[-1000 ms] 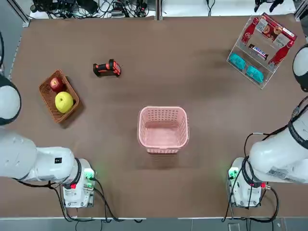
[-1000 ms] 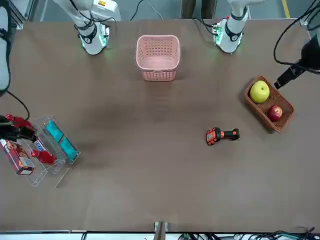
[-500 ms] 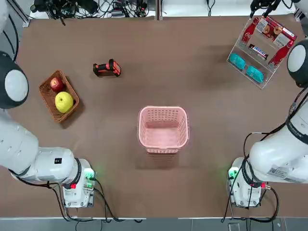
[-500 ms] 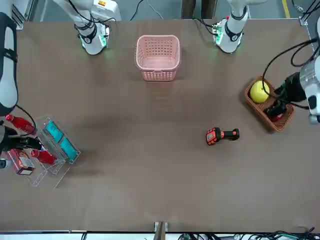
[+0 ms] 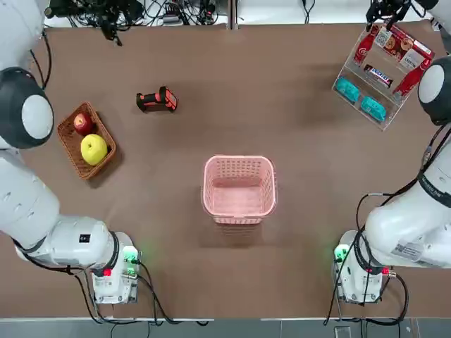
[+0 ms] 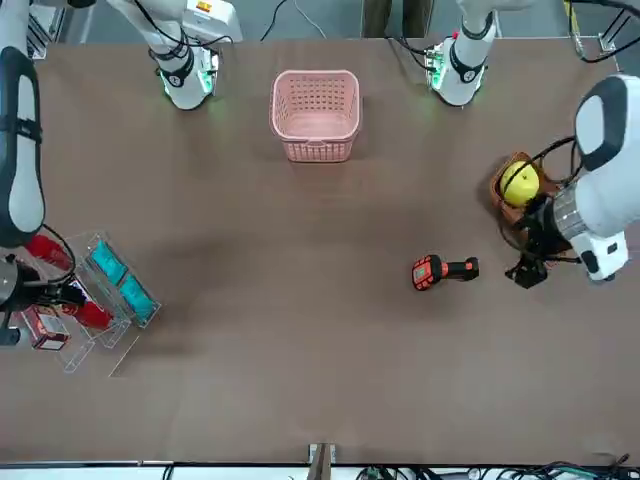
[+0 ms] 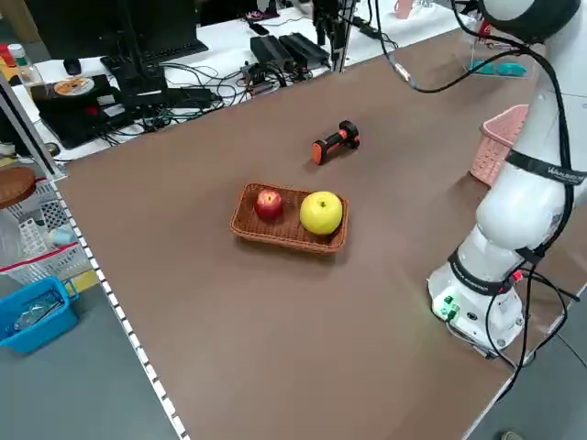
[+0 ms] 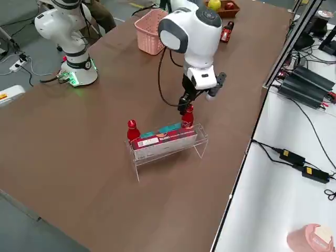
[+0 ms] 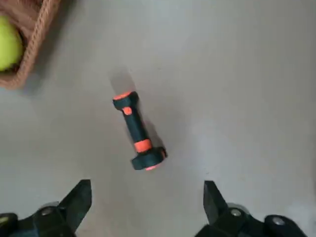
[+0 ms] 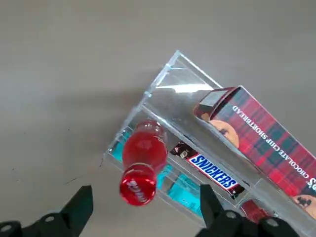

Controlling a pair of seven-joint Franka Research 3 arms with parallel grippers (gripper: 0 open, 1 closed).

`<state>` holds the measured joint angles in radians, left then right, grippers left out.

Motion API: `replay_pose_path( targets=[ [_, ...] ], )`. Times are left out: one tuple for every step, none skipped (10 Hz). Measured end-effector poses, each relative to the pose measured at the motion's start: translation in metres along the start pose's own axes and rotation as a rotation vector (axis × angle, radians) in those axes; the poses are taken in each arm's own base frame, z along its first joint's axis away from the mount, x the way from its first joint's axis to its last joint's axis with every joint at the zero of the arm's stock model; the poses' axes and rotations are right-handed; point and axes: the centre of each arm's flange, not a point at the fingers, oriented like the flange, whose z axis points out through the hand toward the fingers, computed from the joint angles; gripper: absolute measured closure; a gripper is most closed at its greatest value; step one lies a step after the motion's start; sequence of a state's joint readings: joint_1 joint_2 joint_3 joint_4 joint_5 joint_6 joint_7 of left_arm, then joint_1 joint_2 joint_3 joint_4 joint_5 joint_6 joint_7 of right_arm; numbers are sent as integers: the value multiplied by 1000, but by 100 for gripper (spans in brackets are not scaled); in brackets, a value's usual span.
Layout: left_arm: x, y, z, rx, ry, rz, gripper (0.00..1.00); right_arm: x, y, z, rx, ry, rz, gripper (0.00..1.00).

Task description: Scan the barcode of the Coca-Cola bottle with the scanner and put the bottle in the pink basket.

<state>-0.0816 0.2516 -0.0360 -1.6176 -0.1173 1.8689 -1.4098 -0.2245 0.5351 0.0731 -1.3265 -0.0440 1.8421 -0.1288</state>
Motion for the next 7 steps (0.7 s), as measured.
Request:
replay_pose_path(
  targets=[
    [-3,2,14,-20,5,-78,0,1,0,2,0,6,-1,5],
    [-1,2,29,-41,9,-134,0,3,0,8,1,7,-1,5],
    [1,1,44,-62,12,-162,0,5,-1,14,2,8,-2,6],
    [0,-1,60,-78,14,-165,0,7,-1,18,2,12,-3,7],
    [-8,-4,77,-89,12,-153,0,8,-1,20,2,15,-4,9],
    [-18,-8,95,-96,9,-140,0,8,-2,23,3,12,-5,10],
    [-26,-15,115,-96,9,-129,0,8,-2,24,4,9,-5,11]
  ],
)
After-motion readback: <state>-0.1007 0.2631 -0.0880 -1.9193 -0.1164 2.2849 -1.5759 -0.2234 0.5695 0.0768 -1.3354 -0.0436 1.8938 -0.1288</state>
